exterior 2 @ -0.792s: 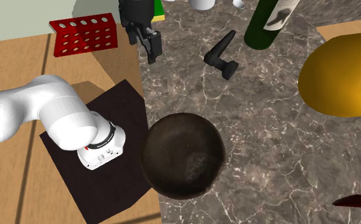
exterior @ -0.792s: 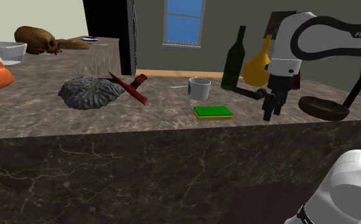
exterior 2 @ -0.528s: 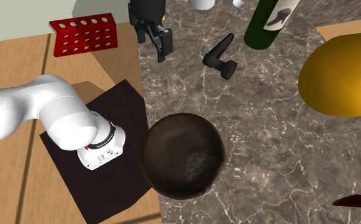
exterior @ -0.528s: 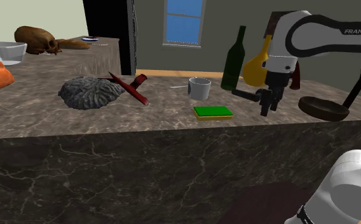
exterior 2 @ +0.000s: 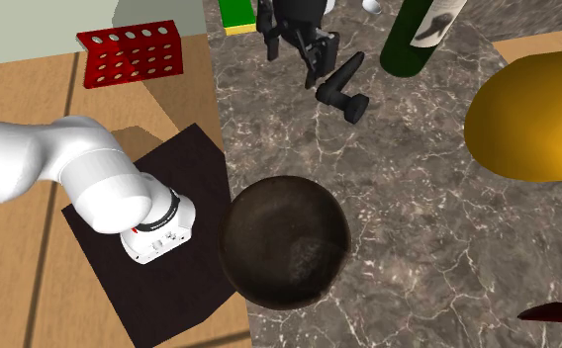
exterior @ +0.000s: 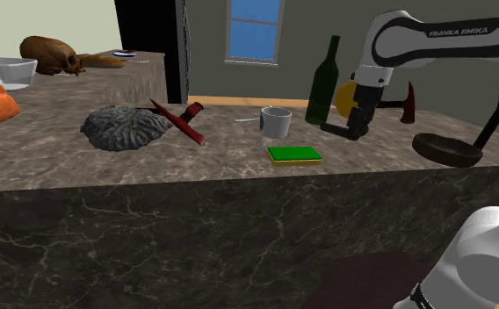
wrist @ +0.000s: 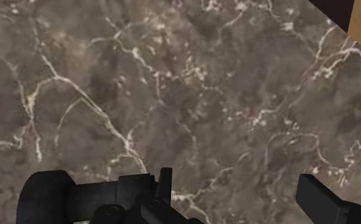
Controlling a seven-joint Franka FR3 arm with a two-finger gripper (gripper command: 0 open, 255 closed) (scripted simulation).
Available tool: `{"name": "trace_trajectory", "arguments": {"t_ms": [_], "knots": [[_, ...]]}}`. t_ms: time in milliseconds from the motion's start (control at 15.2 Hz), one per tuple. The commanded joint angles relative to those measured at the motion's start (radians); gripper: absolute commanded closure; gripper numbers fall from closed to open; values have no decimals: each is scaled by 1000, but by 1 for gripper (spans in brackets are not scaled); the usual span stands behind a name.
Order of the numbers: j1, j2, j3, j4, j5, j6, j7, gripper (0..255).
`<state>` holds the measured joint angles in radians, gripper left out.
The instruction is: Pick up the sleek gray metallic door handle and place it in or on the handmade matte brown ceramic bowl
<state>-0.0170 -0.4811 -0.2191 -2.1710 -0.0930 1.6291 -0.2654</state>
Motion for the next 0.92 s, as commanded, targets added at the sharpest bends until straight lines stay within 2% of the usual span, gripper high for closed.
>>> {"name": "trace_trajectory", "arguments": {"t_ms": [0, 396, 858], "knots": [[1, 59, -29, 62, -1, 13, -51, 0], [6, 252, -100, 277, 34, 33, -192, 0], [3, 244, -102, 175, 30, 127, -190, 0]]}}
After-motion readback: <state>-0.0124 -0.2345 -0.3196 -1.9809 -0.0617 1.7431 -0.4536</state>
